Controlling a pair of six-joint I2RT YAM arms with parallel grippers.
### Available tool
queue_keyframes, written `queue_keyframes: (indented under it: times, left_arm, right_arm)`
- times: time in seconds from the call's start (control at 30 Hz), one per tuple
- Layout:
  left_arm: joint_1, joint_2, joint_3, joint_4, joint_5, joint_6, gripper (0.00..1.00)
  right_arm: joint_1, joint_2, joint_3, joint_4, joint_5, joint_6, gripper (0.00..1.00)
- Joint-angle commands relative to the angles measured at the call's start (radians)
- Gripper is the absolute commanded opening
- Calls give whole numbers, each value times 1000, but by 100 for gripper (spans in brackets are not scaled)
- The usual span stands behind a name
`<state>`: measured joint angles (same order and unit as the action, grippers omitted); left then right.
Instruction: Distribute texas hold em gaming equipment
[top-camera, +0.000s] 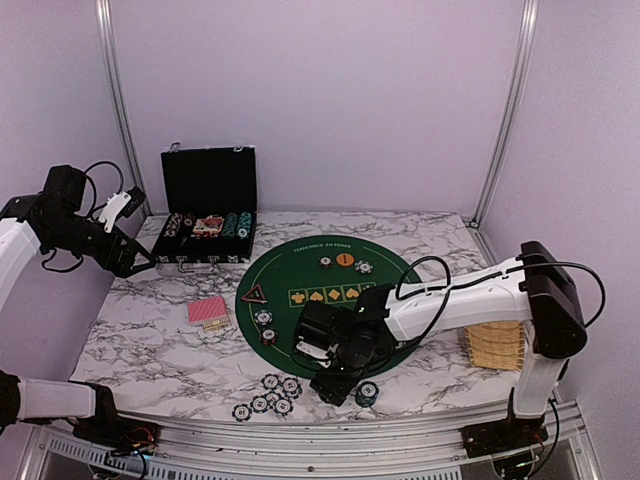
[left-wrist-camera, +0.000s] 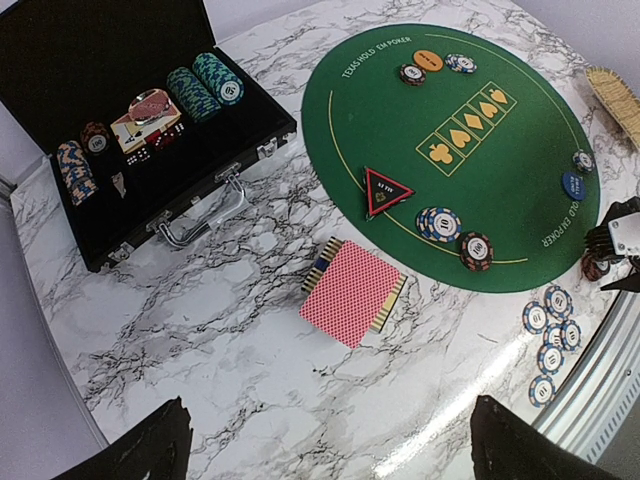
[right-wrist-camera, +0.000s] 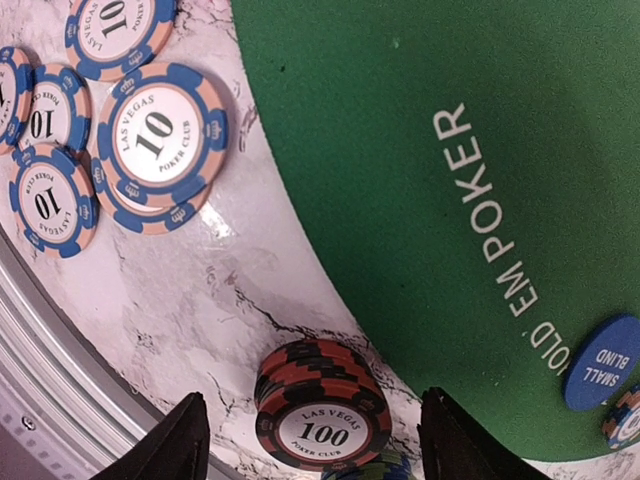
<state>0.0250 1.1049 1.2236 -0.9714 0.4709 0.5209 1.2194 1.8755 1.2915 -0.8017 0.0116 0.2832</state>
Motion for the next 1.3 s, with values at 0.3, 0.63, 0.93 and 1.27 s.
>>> queue_keyframes:
  times: [0.3, 0.63, 0.93, 1.27]
  left_arm:
    - [-5, -9, 4, -29, 5, 5, 99]
    - [-5, -15, 9, -29, -3, 7, 99]
    - [-5, -17, 16, -29, 0, 8, 99]
    - [-5, -17, 15, -29, -4, 11, 99]
  right_arm:
    - [6, 14, 9, 9, 21, -8, 53]
    - [4, 4, 2, 14, 6, -6, 37]
    - [-5, -27, 21, -9, 2, -6, 18]
    - [-89, -100, 34, -12, -28, 11, 9]
